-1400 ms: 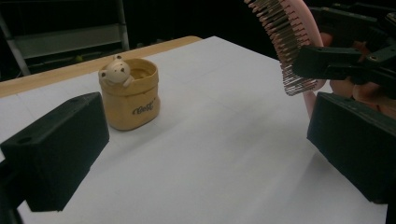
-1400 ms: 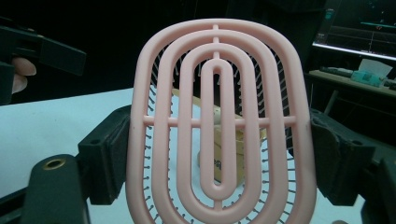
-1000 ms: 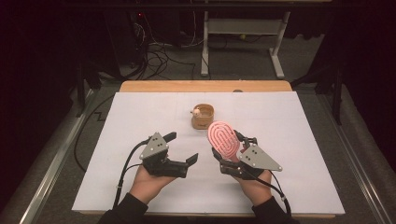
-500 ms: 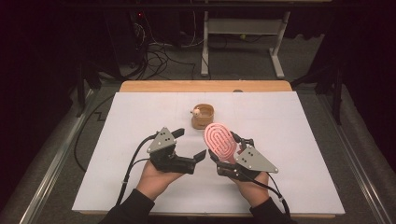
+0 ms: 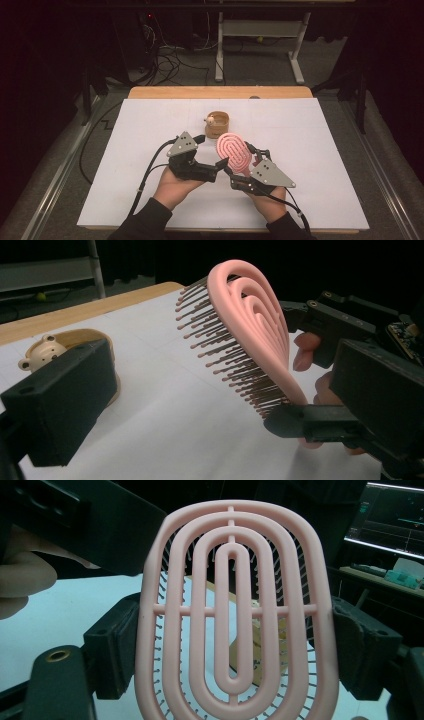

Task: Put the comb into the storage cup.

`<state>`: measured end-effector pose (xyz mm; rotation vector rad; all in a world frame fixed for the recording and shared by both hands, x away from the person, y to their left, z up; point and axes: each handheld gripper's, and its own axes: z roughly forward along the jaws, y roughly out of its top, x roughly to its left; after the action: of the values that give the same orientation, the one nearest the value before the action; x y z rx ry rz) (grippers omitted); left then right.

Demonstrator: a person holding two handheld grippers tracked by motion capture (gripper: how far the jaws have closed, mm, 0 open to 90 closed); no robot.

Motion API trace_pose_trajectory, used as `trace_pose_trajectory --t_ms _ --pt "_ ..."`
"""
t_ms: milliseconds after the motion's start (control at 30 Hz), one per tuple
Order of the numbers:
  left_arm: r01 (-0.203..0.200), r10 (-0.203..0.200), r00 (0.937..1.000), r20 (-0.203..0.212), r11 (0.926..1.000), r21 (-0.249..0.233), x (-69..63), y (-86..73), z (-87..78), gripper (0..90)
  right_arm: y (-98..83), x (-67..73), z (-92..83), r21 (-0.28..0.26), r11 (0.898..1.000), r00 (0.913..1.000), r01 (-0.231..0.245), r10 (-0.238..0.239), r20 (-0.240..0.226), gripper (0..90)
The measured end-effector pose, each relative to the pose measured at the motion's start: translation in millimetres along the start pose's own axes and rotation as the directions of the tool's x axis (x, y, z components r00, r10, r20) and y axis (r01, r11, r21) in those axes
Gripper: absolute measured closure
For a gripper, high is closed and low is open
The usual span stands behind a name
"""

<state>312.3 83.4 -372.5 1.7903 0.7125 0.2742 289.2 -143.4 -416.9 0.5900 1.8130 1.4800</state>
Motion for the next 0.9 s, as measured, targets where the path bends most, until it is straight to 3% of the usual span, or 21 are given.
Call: trace_pose_trajectory --t_ms 900 --pt "0.010 -0.012 0.9992 0.037 0.9990 0.043 -6.0 12.1 15.2 0.0 5.5 5.2 -3.5 -0.036 0.999 0.9998 0.015 -0.016 -0.013 20.3"
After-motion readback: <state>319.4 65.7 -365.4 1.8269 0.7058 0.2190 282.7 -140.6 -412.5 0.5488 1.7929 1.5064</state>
